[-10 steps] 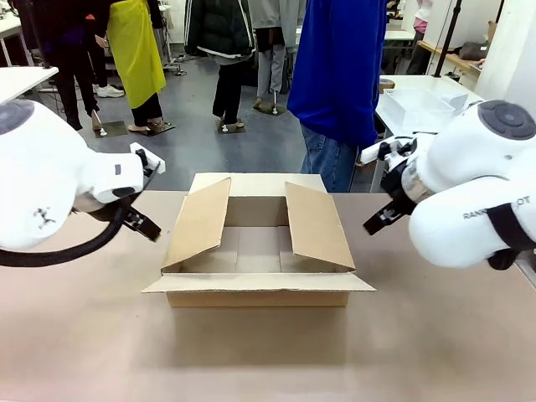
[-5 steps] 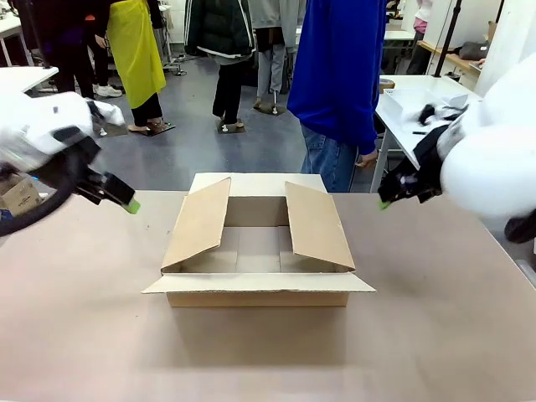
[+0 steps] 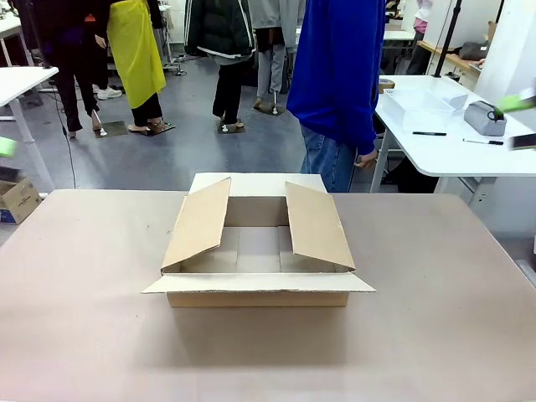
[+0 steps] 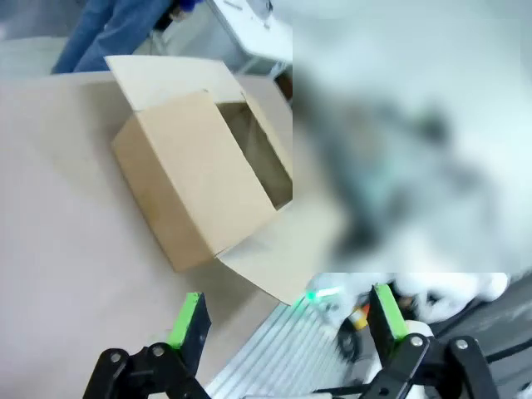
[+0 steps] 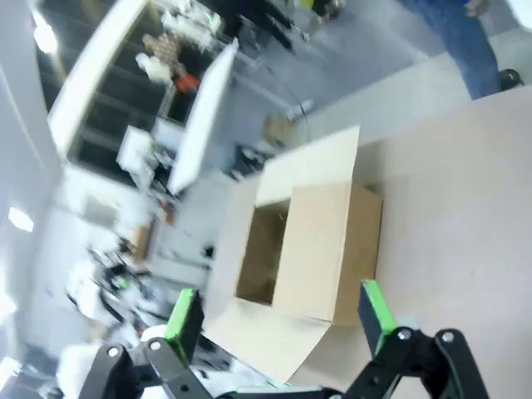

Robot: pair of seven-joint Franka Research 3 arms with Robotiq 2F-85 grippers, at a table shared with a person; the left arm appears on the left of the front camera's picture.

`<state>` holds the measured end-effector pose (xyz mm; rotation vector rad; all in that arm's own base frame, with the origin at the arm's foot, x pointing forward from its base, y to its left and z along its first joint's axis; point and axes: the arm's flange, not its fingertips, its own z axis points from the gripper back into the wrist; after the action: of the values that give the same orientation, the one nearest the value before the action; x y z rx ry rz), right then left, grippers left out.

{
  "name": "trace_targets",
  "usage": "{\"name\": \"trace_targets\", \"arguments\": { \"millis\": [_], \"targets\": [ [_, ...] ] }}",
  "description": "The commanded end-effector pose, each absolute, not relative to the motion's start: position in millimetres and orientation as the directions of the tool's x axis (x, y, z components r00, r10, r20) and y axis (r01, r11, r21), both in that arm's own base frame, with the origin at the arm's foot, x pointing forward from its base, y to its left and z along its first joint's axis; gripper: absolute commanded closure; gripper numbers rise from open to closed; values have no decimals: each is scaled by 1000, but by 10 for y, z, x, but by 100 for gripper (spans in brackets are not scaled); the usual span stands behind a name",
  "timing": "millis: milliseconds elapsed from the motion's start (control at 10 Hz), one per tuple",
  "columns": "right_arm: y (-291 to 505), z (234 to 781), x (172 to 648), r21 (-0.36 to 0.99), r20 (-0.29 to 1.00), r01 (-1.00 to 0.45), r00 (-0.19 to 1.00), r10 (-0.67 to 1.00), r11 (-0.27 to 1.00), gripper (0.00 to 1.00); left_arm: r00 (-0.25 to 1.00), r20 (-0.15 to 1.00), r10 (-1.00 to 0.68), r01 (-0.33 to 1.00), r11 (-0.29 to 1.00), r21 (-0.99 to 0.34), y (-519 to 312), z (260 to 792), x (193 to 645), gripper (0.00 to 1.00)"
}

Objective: Pack the gift set into the box.
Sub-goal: Place both hands on the side flaps of the Package Box and spread them outward.

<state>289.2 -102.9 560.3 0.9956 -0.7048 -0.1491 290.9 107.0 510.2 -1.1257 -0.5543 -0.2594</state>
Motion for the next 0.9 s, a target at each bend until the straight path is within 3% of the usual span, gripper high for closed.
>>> {"name": "trace_targets", "arguments": {
  "millis": [0,200,300,400,800],
  "targets": [
    [-1631,4928,2335,882,370,-65,709,-600,467,0,802,303,515,216,222,-951,1715,4740,2838,0],
    [-1964,4469,2115,923,255,38,687,-681,384,0,695,240,678,191,147,-971,1863,4558,2635,0],
    [-1917,4389,2102,896,267,89,673,-690,434,0,840,375,392,271,296,-916,1969,4676,2610,0],
    [-2337,4972,2253,922,280,6,679,-679,386,0,840,375,392,271,296,-916,1969,4676,2610,0],
    [-2337,4972,2253,922,280,6,679,-679,386,0,840,375,392,271,296,-916,1969,4676,2610,0]
  ]
}}
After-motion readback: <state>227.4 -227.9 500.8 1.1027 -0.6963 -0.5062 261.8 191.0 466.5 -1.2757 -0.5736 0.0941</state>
